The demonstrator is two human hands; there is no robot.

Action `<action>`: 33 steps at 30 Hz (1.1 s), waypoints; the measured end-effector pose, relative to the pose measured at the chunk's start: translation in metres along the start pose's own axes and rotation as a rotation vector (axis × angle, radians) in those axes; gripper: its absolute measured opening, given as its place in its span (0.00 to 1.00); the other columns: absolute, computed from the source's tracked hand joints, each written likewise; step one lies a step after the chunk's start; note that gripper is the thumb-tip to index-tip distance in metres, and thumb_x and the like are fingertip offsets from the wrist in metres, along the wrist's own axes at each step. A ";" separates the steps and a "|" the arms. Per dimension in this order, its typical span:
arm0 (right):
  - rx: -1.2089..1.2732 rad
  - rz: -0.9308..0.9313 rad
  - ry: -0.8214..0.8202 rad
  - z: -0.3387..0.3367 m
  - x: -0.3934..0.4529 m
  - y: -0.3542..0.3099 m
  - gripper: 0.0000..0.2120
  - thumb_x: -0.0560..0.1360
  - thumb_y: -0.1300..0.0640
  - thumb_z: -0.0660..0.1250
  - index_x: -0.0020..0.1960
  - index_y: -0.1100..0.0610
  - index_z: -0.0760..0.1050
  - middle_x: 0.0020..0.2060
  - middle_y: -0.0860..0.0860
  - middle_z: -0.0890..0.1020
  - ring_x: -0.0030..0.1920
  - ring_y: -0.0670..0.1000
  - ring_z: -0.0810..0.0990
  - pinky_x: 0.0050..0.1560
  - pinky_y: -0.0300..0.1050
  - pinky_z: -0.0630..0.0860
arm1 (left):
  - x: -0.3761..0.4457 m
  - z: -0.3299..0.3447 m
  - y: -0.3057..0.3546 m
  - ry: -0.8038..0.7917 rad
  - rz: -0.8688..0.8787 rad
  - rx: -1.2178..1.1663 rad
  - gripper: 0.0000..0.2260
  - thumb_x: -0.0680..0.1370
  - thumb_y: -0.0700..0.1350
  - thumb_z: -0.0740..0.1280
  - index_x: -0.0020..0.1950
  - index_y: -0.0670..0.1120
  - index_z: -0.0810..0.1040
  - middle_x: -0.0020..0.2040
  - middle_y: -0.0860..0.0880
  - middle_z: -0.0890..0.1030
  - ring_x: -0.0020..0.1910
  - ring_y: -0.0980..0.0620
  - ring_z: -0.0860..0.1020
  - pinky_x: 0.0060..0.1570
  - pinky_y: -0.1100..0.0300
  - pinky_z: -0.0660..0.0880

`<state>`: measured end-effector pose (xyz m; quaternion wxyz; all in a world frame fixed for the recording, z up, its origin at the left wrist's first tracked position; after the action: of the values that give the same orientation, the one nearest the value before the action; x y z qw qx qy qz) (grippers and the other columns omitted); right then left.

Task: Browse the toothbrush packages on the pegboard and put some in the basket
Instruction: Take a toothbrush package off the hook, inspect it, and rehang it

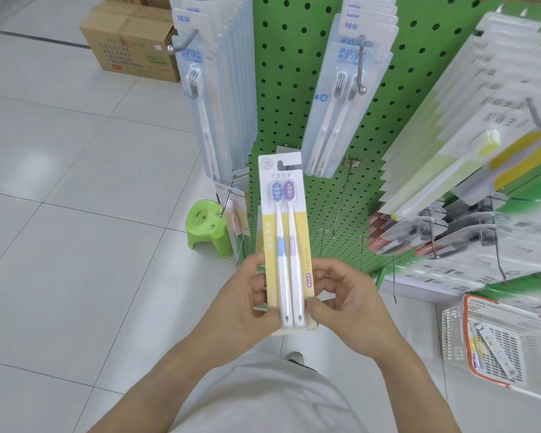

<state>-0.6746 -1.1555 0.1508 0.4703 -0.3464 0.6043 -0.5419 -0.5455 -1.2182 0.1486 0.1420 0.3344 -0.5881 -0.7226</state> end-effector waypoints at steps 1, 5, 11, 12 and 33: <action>0.011 -0.007 0.014 0.000 0.000 0.000 0.20 0.67 0.68 0.69 0.57 0.54 0.81 0.45 0.49 0.83 0.40 0.53 0.76 0.32 0.50 0.76 | -0.001 0.004 -0.002 -0.035 -0.015 0.008 0.31 0.71 0.34 0.66 0.71 0.55 0.66 0.55 0.47 0.85 0.52 0.44 0.85 0.49 0.48 0.82; -0.004 -0.003 -0.042 0.005 -0.002 0.002 0.20 0.68 0.69 0.68 0.57 0.53 0.78 0.48 0.51 0.83 0.43 0.59 0.77 0.32 0.51 0.73 | -0.005 0.006 -0.006 -0.049 -0.039 0.024 0.33 0.72 0.33 0.67 0.72 0.58 0.65 0.55 0.45 0.86 0.49 0.41 0.85 0.47 0.45 0.83; -0.085 0.019 -0.080 0.006 -0.002 0.008 0.24 0.66 0.68 0.68 0.58 0.51 0.77 0.51 0.59 0.82 0.51 0.64 0.77 0.33 0.47 0.75 | -0.006 0.005 -0.012 -0.039 -0.044 0.099 0.32 0.76 0.29 0.64 0.72 0.57 0.65 0.53 0.46 0.85 0.50 0.43 0.85 0.46 0.49 0.83; -0.096 0.028 -0.068 0.005 -0.002 0.009 0.22 0.65 0.68 0.68 0.56 0.50 0.77 0.49 0.60 0.82 0.49 0.64 0.78 0.32 0.48 0.75 | -0.007 0.005 -0.013 -0.029 -0.044 0.116 0.30 0.77 0.28 0.62 0.72 0.56 0.66 0.53 0.46 0.85 0.50 0.43 0.85 0.46 0.49 0.83; -0.115 -0.145 -0.068 0.021 -0.010 -0.018 0.16 0.69 0.58 0.81 0.55 0.50 0.85 0.53 0.49 0.83 0.55 0.55 0.82 0.50 0.49 0.83 | -0.012 0.006 0.014 0.028 0.109 0.336 0.24 0.83 0.61 0.53 0.79 0.59 0.59 0.54 0.62 0.82 0.54 0.59 0.81 0.55 0.61 0.77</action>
<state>-0.6532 -1.1560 0.1713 0.4293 -0.4338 0.5916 -0.5268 -0.5428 -1.2103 0.1657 0.1314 0.3309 -0.7159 -0.6006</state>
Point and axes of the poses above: each hand's wrist, its own x-axis towards the middle knuckle, its own z-axis out of the palm, y = z × x, the point moved 10 cm from there along x, towards the middle knuckle
